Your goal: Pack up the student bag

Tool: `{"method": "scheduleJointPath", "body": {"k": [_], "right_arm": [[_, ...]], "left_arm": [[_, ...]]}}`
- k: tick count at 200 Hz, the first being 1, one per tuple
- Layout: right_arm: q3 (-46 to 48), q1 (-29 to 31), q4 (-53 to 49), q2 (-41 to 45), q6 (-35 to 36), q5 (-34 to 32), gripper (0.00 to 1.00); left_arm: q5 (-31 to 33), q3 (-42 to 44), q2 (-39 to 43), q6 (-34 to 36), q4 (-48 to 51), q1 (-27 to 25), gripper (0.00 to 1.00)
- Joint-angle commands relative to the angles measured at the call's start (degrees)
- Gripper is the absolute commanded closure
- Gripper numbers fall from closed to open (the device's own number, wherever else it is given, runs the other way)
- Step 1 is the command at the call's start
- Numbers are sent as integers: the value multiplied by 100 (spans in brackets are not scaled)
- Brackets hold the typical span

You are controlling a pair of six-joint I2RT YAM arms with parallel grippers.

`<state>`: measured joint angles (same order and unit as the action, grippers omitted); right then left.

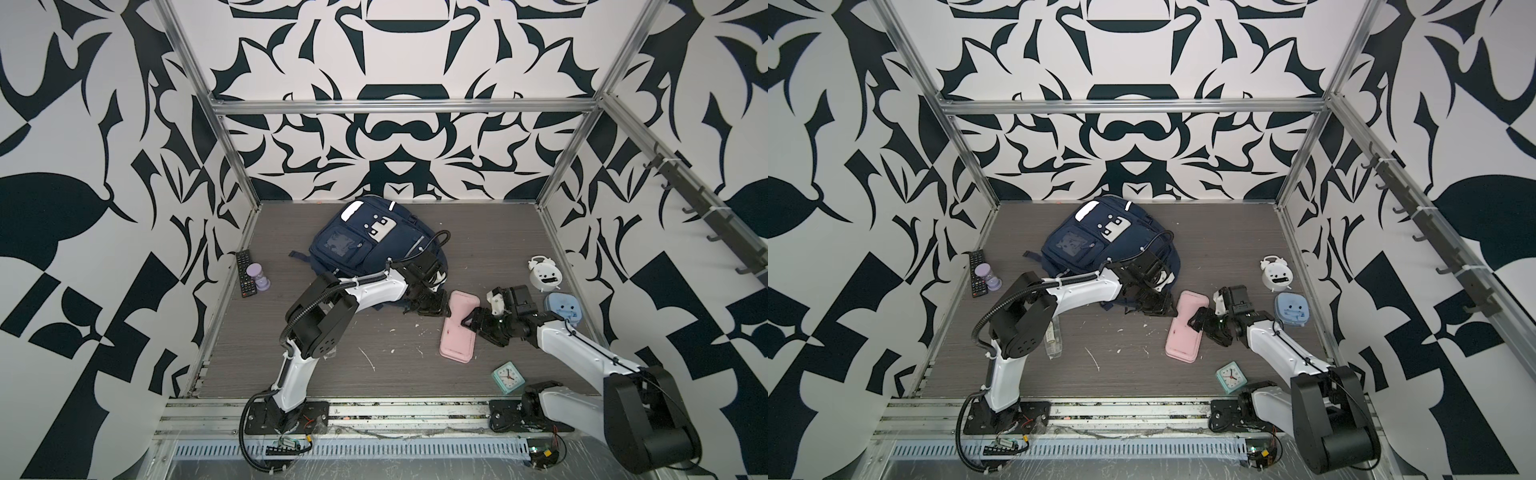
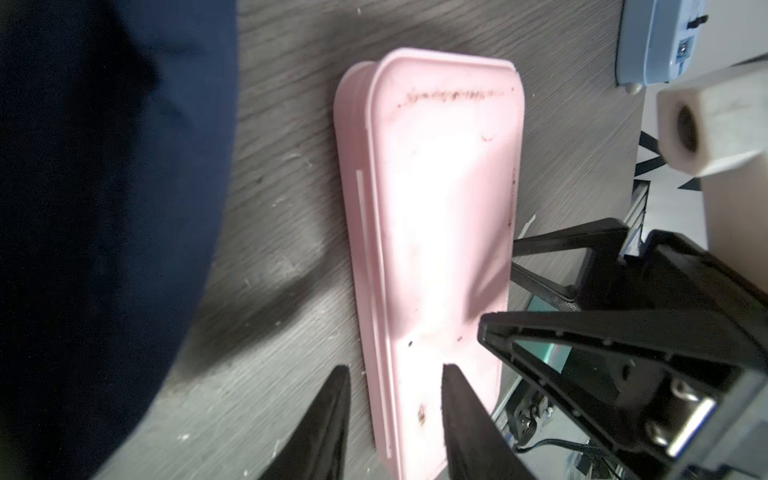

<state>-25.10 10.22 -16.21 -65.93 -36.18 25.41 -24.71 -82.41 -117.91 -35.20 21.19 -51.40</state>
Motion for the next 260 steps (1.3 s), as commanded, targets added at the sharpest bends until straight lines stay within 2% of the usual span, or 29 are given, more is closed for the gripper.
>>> {"method": "scheduleJointPath", "body": {"k": [1,99,195,260], "right_arm": [[97,-36,214,96,-46,100,26],[119,-145,241,21,120,227,25],[194,-169,741,-210,51,806,25],[199,-170,783,114,-27,1021,26]], "left_arm": [[-174,164,-162,13,-35,-15,66],[-192,303,-224,-22,-86,-11,74],[-25,423,-241,-18,40,51,74],[-15,435,-285,-22,36,79,74]]}}
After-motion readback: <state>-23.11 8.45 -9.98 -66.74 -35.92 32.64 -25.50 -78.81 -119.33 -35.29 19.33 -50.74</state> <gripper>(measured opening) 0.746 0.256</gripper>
